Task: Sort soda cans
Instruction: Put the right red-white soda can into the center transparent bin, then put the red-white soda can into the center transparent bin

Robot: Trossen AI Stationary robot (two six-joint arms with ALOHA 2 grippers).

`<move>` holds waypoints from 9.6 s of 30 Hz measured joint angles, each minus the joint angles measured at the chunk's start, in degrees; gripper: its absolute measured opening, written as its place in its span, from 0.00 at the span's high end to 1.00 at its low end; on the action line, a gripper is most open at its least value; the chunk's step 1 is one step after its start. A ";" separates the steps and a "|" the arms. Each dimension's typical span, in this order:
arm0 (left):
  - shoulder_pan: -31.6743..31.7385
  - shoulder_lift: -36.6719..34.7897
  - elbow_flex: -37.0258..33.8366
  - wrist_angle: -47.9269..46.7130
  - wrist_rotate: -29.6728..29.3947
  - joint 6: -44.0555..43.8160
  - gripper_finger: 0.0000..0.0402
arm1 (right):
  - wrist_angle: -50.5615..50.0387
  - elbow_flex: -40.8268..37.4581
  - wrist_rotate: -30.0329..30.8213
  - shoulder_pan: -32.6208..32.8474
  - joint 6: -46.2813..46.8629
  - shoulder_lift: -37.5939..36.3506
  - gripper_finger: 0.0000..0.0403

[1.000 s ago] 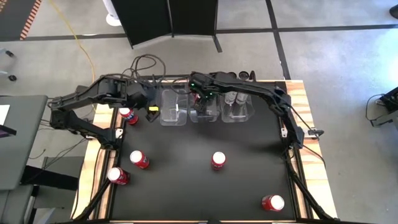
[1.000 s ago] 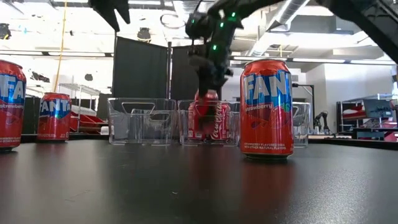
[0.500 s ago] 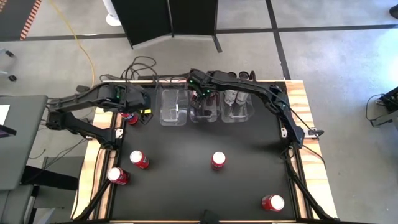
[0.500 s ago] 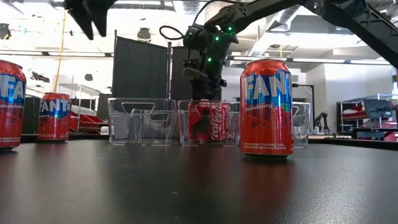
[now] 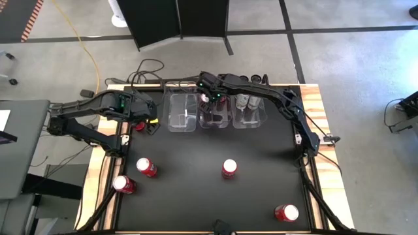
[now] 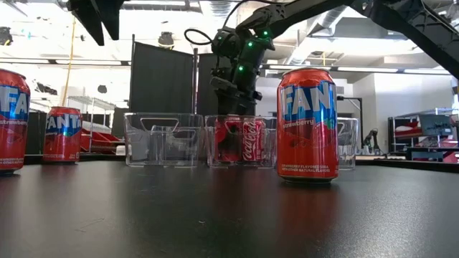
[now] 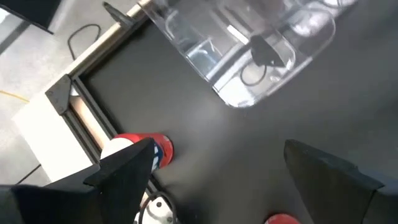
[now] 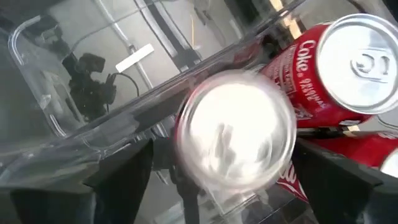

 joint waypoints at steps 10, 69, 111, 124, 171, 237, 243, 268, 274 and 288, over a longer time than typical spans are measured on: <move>-0.02 -2.90 0.07 1.59 -2.05 -0.46 0.12 | 1.00 -0.07 0.09 0.13 1.35 -1.08 0.02; -51.83 0.01 -22.56 8.18 33.94 -32.64 0.12 | -6.75 -7.33 0.62 6.04 5.25 -21.30 0.03; -38.15 0.31 -27.48 36.90 34.35 -32.17 0.27 | -20.65 -7.39 0.01 12.49 11.48 -33.48 0.08; -16.27 16.91 -10.24 27.02 30.93 5.66 0.27 | -32.04 -7.39 7.78 20.04 22.71 -40.76 0.08; -4.50 36.92 20.75 12.84 25.22 30.42 0.02 | 40.39 -58.73 -3.95 26.62 13.64 -47.96 0.15; -2.10 12.18 9.73 12.20 15.69 9.25 0.03 | 52.97 -46.09 -13.51 23.01 -1.11 -17.96 0.07; -1.95 12.20 9.81 8.56 13.13 9.42 0.03 | 52.30 -45.38 -13.48 22.27 1.26 -18.28 0.28; -2.86 10.63 9.90 3.91 10.67 13.80 0.03 | 27.94 -35.22 -0.06 4.24 -7.52 -39.18 0.34; -2.82 9.08 9.86 3.00 7.52 12.03 0.03 | 30.38 -37.42 -3.42 -1.70 -6.30 -38.77 0.34; -3.14 3.62 9.86 1.02 -3.09 2.39 0.03 | 40.61 -46.11 -5.84 -3.01 -3.16 -31.51 0.34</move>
